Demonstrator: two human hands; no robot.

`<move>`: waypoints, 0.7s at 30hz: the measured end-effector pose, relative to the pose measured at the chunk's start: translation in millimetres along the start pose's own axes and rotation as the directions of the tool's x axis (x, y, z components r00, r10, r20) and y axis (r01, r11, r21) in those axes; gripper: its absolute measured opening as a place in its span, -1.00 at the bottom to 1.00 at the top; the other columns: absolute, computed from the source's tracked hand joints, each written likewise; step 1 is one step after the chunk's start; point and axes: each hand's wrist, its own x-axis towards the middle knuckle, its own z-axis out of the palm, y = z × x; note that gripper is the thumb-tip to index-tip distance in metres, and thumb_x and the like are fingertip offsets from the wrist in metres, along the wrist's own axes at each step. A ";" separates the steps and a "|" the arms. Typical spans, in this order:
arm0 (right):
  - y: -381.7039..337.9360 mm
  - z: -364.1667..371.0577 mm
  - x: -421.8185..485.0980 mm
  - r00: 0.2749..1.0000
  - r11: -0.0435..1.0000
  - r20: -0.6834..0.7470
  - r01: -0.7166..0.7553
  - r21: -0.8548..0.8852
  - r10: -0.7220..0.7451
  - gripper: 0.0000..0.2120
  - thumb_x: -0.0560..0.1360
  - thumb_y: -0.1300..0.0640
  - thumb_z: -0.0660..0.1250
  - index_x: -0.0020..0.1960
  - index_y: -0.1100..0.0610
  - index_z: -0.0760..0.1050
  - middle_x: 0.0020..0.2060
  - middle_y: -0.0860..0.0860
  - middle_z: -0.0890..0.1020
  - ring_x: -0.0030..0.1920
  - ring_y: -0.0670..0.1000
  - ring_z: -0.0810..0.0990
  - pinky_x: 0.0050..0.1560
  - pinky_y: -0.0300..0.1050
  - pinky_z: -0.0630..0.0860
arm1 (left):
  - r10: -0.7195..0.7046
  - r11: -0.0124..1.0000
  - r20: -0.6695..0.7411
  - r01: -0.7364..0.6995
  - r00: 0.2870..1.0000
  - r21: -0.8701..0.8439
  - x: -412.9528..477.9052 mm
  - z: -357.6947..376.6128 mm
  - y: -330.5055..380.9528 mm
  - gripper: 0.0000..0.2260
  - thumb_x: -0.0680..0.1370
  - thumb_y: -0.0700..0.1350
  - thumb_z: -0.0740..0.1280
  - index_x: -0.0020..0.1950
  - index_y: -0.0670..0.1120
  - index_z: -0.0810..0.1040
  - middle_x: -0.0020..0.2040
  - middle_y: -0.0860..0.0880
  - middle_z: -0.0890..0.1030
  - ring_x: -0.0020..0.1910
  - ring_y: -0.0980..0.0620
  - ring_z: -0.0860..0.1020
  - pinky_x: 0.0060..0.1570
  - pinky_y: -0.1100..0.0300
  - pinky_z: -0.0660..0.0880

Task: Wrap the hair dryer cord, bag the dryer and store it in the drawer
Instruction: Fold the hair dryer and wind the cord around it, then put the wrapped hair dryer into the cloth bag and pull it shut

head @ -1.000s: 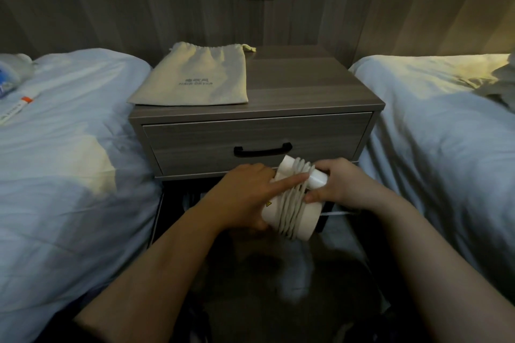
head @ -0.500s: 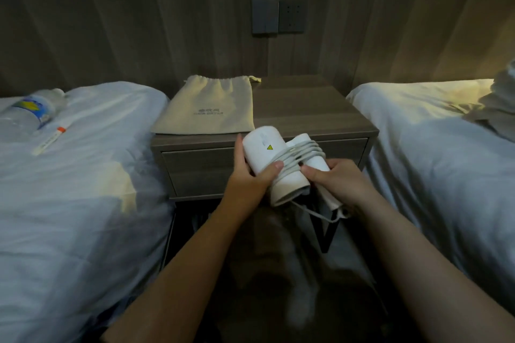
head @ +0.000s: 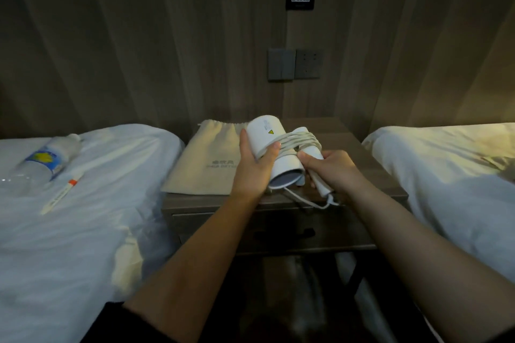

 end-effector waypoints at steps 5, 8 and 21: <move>5.1 -3.5 48.1 0.995 0.980 0.030 -0.098 0.175 0.094 -0.62 0.40 -0.10 0.42 -0.33 0.23 0.55 -0.50 0.11 0.58 -0.51 0.02 0.53 -0.41 -0.16 0.49 | 0.027 0.999 0.037 -0.028 0.999 0.019 39.5 12.3 4.9 -0.40 0.53 0.00 0.30 0.49 0.06 0.08 0.35 -0.05 0.41 0.13 0.03 0.51 -0.01 0.25 0.46; 13.9 -6.7 65.8 0.986 0.940 0.043 -0.168 0.296 0.163 -0.62 0.42 -0.08 0.40 -0.25 0.27 0.55 -0.47 0.13 0.58 -0.51 0.02 0.53 -0.42 -0.15 0.50 | -0.021 0.999 0.070 0.019 0.997 0.032 57.8 14.3 1.7 -0.33 0.55 0.06 0.25 0.53 0.07 -0.07 0.49 -0.06 0.25 0.37 -0.06 0.38 0.27 0.12 0.38; 44.0 5.4 83.1 0.985 0.907 -0.056 -0.129 0.402 0.165 -0.65 0.48 -0.09 0.33 -0.11 0.23 0.56 -0.35 0.13 0.59 -0.36 0.04 0.56 -0.32 -0.11 0.52 | -0.071 0.619 0.014 0.033 0.997 0.785 131.2 3.7 -68.6 -0.28 0.50 0.08 0.30 0.52 -0.06 0.00 0.42 -0.20 0.27 0.36 -0.22 0.33 0.29 -0.07 0.35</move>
